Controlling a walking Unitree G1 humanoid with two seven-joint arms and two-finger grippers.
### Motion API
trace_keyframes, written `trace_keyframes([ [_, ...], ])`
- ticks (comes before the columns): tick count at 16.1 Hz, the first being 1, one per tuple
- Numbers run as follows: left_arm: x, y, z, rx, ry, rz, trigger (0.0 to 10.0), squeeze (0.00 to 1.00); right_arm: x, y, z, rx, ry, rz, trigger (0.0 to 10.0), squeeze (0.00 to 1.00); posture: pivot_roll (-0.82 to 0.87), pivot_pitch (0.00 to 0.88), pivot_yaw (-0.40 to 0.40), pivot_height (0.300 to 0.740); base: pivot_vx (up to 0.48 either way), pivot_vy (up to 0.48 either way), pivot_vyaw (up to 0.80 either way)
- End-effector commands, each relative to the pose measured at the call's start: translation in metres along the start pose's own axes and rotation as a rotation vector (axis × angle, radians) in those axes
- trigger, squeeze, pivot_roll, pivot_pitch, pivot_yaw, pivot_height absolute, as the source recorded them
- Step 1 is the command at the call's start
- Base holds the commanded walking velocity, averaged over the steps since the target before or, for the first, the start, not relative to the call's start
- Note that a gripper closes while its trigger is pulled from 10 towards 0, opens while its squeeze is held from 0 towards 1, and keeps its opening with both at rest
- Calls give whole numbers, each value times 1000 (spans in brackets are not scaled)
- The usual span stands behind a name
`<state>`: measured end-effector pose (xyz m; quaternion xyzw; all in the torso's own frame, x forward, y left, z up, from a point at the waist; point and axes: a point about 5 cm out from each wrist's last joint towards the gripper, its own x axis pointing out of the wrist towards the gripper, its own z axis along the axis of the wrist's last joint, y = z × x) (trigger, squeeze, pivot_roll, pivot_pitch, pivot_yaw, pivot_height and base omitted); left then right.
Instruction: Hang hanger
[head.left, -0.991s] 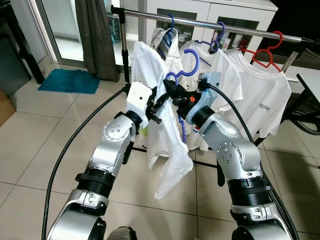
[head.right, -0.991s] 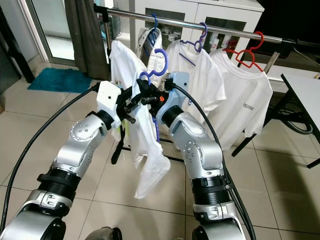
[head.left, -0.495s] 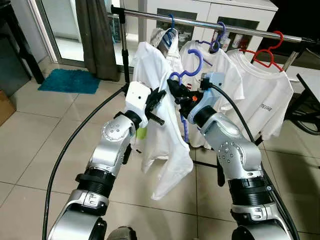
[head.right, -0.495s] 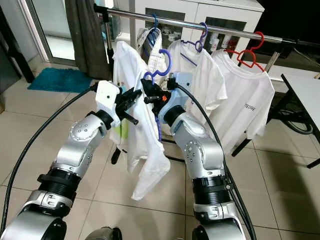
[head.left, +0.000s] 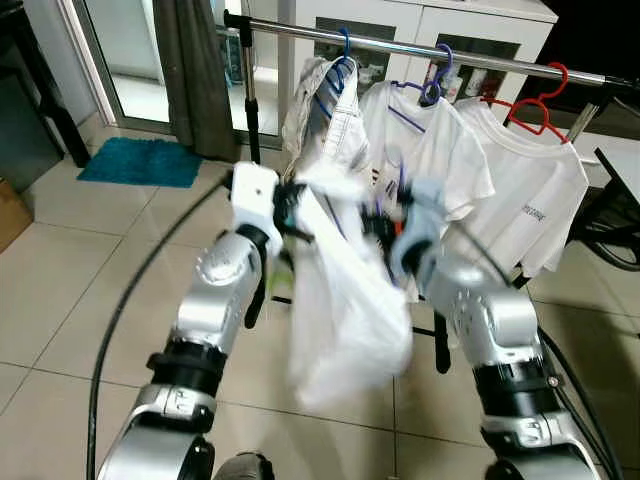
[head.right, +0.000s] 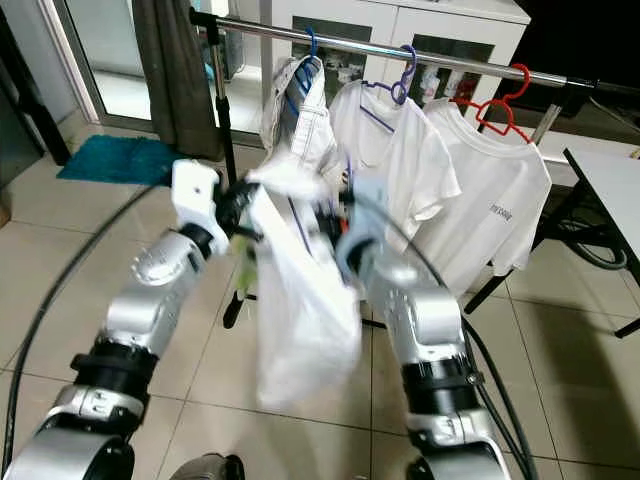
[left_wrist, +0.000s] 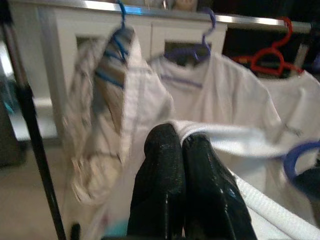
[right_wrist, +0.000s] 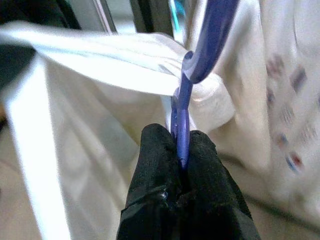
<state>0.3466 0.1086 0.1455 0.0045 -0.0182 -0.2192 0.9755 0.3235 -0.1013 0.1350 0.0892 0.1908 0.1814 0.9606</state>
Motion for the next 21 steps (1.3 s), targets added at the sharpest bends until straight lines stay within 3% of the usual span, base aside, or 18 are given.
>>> trace_keyframes([
  [1,1,-4,1,6,4,-6,0,0,-2,-10,-6,-9,50,-55,10000,0,-112,0,-42,740,0,0,0],
  [7,0,-4,-9,56,81,1,0,0,-5,-3,4,-51,65,-62,10000,0,-116,0,-40,740,0,0,0],
  [10,0,-4,-11,63,97,6,0,0,-10,3,-14,-195,194,36,10000,0,-115,0,-43,740,0,0,0],
  [11,0,-4,-12,67,103,6,0,0,-16,2,-25,-354,266,50,10000,0,-117,0,-44,740,0,0,0],
  [13,0,-5,-12,71,106,4,0,0,-19,3,-27,-332,273,65,10000,0,-118,0,-45,740,0,0,0],
  [16,0,-9,-12,76,111,-16,0,0,-16,1,-14,-247,197,28,10000,0,-117,0,-45,740,0,0,0],
  [18,0,-11,-14,81,119,-39,0,0,-9,-2,12,-129,16,-55,10000,0,-115,0,-43,740,0,0,0],
  [21,-2,-22,-16,70,137,-129,0,0,-6,2,23,-88,-73,-81,10000,0,-107,0,-44,740,0,0,0],
])
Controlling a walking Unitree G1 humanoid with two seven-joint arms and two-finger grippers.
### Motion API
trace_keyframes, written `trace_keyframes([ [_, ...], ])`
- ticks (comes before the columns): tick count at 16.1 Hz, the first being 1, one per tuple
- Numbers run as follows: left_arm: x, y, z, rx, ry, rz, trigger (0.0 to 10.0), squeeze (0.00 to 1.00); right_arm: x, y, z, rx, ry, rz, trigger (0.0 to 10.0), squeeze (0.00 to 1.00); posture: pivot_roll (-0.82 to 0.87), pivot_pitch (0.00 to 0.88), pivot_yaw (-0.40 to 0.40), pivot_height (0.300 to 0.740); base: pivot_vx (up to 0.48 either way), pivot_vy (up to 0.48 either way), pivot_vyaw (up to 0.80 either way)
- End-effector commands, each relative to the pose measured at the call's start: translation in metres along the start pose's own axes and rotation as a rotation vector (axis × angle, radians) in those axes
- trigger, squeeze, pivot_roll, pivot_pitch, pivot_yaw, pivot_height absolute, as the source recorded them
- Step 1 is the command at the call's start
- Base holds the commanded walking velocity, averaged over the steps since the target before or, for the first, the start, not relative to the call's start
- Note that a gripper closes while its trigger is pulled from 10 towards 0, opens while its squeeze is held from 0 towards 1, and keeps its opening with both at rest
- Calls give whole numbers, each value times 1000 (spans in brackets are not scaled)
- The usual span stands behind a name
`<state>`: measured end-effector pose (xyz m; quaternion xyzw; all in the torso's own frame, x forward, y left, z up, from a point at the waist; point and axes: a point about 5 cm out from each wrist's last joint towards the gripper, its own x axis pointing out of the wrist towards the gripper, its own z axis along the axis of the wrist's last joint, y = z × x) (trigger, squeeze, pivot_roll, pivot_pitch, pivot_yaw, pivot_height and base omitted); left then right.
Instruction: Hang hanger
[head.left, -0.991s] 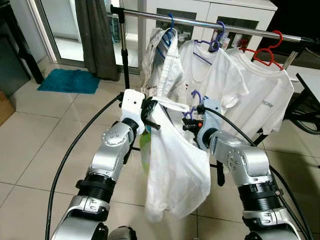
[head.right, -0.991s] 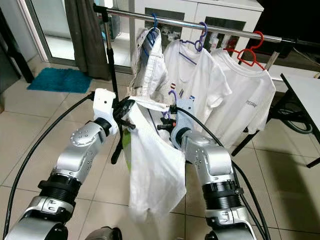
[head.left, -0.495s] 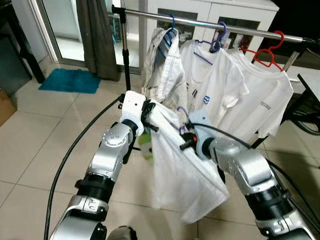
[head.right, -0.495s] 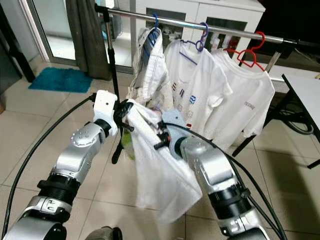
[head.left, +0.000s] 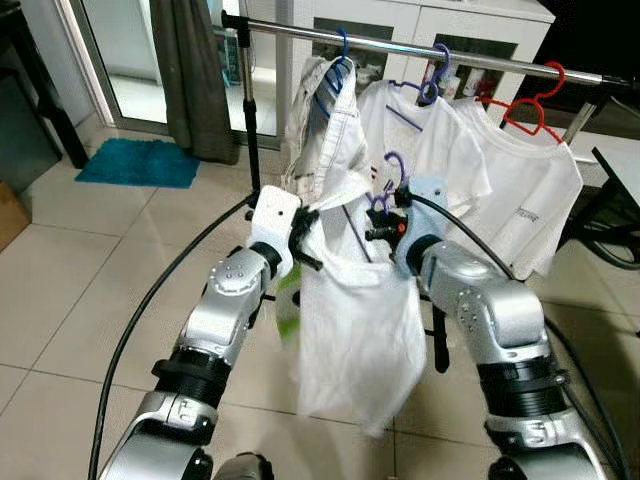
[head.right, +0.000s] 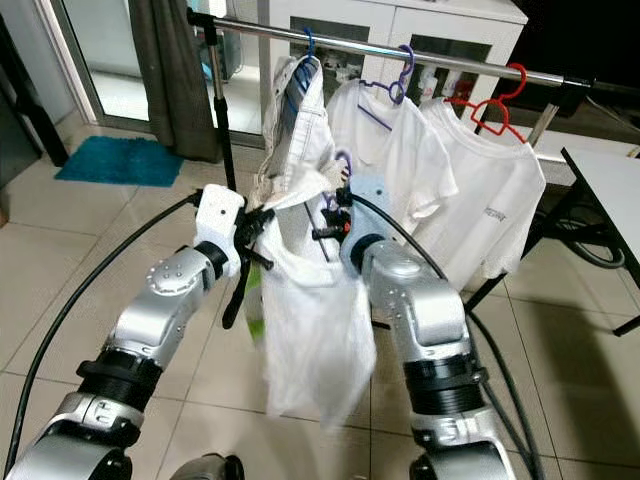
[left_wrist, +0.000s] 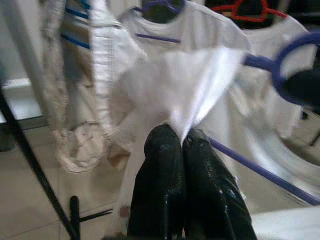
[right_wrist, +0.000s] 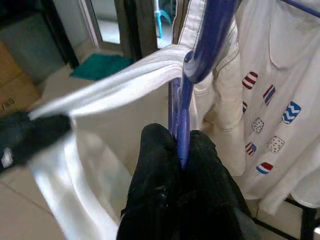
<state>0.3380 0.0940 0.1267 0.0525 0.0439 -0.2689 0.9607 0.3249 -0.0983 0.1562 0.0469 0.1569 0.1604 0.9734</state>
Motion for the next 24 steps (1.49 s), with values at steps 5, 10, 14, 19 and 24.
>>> trace_keyframes([
  [5,0,-13,1,-19,4,-91,0,0,5,-2,7,11,-69,-44,10000,0,-104,0,-46,740,0,0,0],
  [10,1,-2,4,-15,6,-12,10000,0,5,-5,9,15,-91,-47,10000,0,-107,0,-44,740,0,0,0],
  [14,-3,1,9,-30,-15,-44,10000,1000,5,-6,11,22,-106,-38,10000,0,-102,0,-46,740,0,0,0],
  [19,-19,16,8,32,-24,-114,10000,1000,5,-7,17,-31,-131,31,10000,0,-99,0,-51,740,0,0,0],
  [24,-58,64,56,211,-109,-265,10000,1000,-13,-20,19,-262,-83,263,10000,0,-77,0,-67,740,0,0,0],
])
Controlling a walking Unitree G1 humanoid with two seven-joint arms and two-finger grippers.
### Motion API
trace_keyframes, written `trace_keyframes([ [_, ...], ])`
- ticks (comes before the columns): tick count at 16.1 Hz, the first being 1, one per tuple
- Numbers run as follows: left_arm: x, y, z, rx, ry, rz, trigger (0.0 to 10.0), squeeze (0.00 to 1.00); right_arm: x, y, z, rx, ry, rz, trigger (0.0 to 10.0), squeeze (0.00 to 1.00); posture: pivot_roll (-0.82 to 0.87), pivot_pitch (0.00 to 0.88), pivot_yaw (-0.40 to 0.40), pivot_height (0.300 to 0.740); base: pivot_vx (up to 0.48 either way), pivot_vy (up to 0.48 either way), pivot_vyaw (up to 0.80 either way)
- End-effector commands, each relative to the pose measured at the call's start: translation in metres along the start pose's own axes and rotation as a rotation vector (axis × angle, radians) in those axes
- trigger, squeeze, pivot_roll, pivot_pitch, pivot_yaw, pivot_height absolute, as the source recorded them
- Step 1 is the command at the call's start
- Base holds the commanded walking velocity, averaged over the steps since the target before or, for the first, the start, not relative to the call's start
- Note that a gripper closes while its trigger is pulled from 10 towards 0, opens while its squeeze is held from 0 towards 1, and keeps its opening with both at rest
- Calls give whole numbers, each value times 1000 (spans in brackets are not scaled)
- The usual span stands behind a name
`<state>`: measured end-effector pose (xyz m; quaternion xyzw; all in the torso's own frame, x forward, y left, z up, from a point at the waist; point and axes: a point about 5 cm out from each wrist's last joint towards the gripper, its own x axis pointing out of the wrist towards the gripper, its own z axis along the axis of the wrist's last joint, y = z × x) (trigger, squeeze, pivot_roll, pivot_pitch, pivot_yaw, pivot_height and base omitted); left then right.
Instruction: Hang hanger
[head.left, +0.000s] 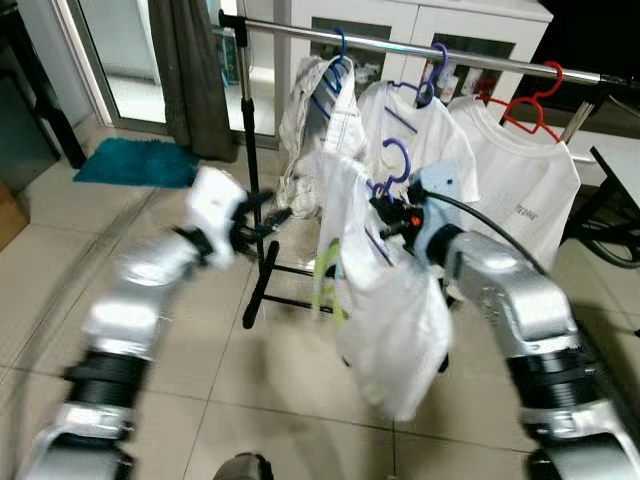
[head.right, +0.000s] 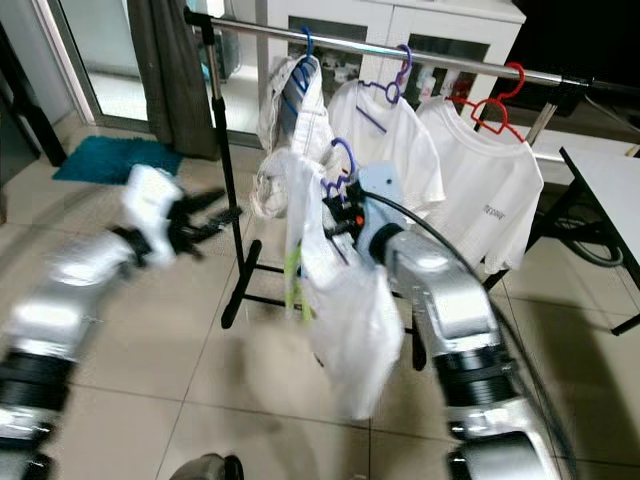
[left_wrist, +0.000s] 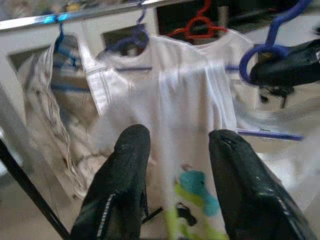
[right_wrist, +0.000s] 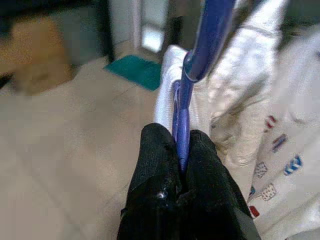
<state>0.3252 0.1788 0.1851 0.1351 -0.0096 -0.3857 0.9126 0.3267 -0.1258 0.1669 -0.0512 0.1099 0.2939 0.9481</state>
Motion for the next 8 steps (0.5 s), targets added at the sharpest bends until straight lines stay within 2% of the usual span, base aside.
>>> trace_keyframes([
  [1,-1,2,20,49,-39,-89,10000,1000,-4,3,9,-59,-33,70,10000,0,-74,0,-68,740,0,0,0],
  [2,-2,3,22,62,-35,-118,10000,1000,-5,3,9,-73,-30,91,10000,0,-73,0,-67,740,0,0,0],
  [3,-5,7,30,112,-9,-185,10000,1000,-9,4,13,-106,-30,175,10000,0,-74,0,-62,740,0,0,0],
  [4,-6,10,33,135,2,-204,10000,1000,-12,6,15,-119,-32,219,10000,0,-74,0,-62,740,0,0,0],
  [5,-7,14,39,163,7,-244,10000,643,-20,7,18,-164,-31,309,10000,0,-76,0,-57,740,0,0,0],
  [6,-5,13,47,158,-13,-312,10000,0,-28,9,20,-196,-29,384,10000,0,-74,0,-59,740,0,0,0],
  [8,-6,7,51,157,0,-430,10000,0,-32,11,21,-223,-26,446,10000,0,-74,0,-59,740,0,0,0],
])
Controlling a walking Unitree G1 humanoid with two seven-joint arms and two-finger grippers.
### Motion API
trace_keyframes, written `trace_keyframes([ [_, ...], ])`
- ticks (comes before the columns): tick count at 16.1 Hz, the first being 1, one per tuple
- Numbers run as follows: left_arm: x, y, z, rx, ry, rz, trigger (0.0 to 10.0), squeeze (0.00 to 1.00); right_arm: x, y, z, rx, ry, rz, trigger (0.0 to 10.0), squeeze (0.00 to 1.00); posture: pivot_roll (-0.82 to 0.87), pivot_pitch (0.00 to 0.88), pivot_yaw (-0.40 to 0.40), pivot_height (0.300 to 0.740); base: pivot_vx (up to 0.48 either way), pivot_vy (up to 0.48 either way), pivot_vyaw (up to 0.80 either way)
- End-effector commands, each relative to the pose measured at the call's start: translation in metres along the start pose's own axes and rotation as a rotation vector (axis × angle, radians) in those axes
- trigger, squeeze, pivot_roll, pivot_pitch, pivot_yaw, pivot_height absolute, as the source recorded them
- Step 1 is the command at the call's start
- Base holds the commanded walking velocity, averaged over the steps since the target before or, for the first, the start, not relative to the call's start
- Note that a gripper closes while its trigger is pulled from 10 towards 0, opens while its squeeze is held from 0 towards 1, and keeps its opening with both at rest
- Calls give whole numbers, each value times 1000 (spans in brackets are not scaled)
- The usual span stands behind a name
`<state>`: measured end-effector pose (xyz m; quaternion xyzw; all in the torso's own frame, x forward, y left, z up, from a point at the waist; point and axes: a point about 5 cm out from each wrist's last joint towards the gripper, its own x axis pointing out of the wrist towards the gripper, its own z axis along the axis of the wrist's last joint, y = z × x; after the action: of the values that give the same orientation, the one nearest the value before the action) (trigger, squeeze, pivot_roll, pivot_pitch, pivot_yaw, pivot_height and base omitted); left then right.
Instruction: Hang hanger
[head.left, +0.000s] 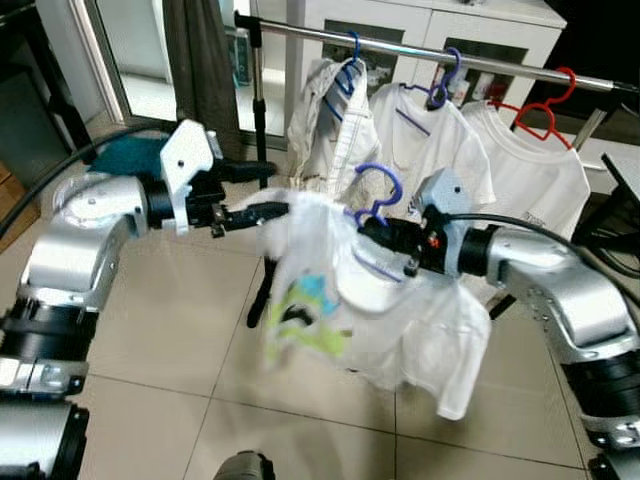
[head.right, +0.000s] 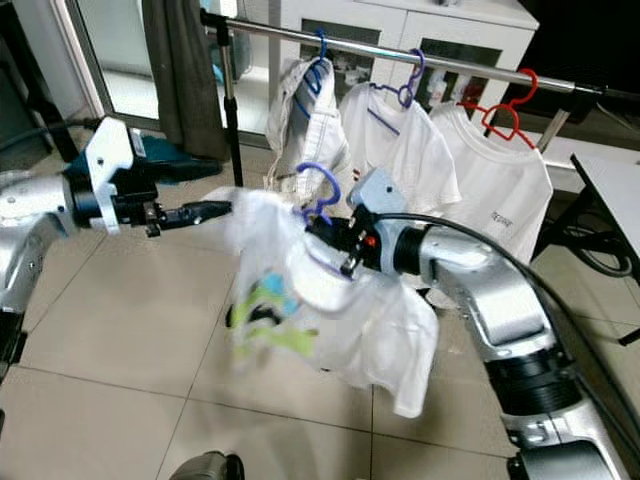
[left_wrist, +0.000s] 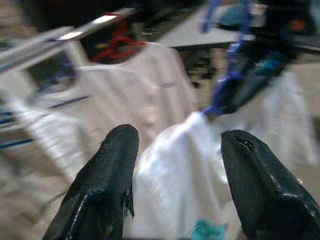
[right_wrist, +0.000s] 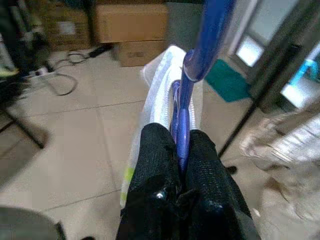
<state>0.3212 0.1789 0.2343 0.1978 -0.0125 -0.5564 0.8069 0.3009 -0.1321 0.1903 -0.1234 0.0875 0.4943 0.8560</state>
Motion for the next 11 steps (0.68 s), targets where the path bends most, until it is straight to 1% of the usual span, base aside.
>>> trace_keyframes([
  [1,0,-2,2,22,25,-58,10000,0,-2,3,5,-29,-21,33,10000,0,-88,0,-37,740,0,0,0],
  [2,-5,-2,0,29,55,-68,10000,0,-3,3,4,-40,-15,46,10000,0,-93,0,-29,740,0,0,0],
  [3,-20,2,-4,40,95,-41,10000,0,-7,4,5,-48,-17,64,10000,0,-100,0,-21,740,0,0,0],
  [4,-28,4,-6,37,110,-21,10000,0,-11,4,6,-45,-25,74,10000,0,-99,0,-21,740,0,0,0],
  [5,-48,2,-17,24,159,14,10000,0,-18,8,9,-29,-52,113,10000,0,-97,0,-23,740,0,0,0],
  [7,-57,-1,-24,10,192,13,10000,0,-22,10,10,-23,-65,136,10000,0,-93,0,-27,740,0,0,0],
  [8,-64,-4,-31,-23,223,4,10000,0,-24,12,10,-19,-73,164,10000,0,-90,0,-30,740,0,0,0],
  [9,-64,-4,-31,-23,223,4,10000,0,-24,12,10,-19,-73,164,10000,0,-90,0,-30,740,0,0,0],
  [10,-73,-7,-45,-47,297,5,10000,0,-27,16,11,-13,-91,204,10000,0,-92,0,-27,740,0,0,0],
  [11,-77,-8,-52,-52,334,10,10000,0,-28,18,13,-10,-102,221,10000,0,-92,0,-27,740,0,0,0],
])
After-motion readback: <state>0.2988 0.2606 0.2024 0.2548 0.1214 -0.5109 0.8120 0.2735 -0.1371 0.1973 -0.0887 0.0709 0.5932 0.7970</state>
